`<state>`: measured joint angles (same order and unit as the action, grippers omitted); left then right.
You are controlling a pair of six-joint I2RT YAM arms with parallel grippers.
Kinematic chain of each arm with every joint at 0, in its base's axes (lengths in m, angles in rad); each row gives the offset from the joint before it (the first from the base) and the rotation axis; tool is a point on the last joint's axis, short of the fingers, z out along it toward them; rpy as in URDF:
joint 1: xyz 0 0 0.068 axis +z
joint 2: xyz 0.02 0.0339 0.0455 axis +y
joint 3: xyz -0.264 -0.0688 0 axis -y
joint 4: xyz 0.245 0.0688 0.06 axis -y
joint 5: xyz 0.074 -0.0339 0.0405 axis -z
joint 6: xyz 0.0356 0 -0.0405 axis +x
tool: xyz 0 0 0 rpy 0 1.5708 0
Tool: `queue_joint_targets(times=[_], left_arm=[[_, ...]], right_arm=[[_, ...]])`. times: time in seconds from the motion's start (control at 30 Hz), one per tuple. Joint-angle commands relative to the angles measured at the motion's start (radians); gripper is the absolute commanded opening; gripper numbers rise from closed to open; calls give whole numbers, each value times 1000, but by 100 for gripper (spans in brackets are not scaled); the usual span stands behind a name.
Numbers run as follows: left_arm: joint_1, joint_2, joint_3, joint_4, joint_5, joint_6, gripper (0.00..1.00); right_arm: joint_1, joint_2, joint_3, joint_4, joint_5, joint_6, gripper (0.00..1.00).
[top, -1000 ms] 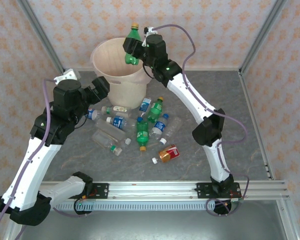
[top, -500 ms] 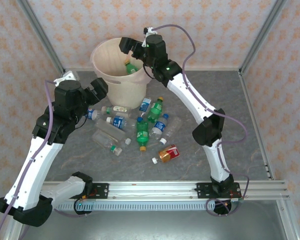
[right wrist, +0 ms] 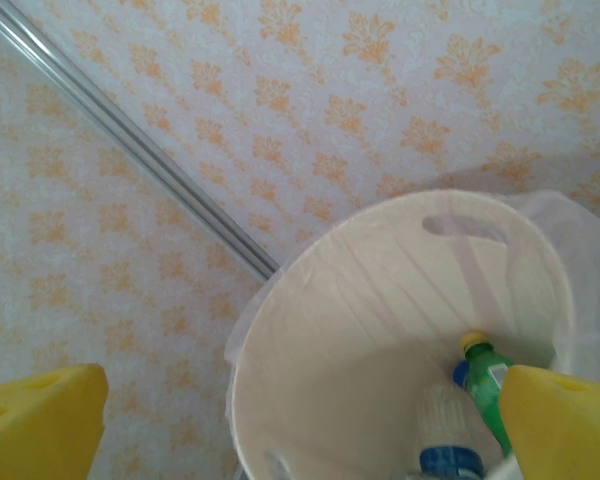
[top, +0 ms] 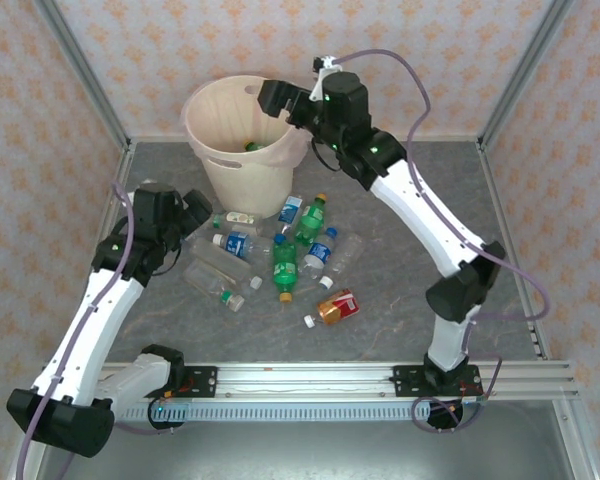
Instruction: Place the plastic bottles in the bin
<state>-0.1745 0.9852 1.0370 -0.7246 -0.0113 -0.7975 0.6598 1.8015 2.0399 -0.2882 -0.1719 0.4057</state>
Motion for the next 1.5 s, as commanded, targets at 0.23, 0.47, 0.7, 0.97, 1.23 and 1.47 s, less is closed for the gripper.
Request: queue_joint_targets(times=[0.23, 0.47, 0.7, 0.97, 1.23, 1.47], left_arm=[[22, -22, -277, 47, 61, -120, 90], [28, 44, -386, 138, 119, -151, 83], [32, 98, -425, 170, 94, -126, 81], [38, 169, -445, 215, 80, -99, 78], [43, 175, -507, 243, 82, -101, 77], [44, 165, -541, 254, 74, -95, 77]], right_arm=[[6, -312, -426, 113, 92, -11, 100], [5, -459, -608, 112, 138, 7, 100], [6, -549, -708, 98, 172, 33, 100], [5, -577, -750, 88, 172, 55, 100], [6, -577, -751, 87, 170, 60, 100], [6, -577, -761, 92, 163, 67, 100]])
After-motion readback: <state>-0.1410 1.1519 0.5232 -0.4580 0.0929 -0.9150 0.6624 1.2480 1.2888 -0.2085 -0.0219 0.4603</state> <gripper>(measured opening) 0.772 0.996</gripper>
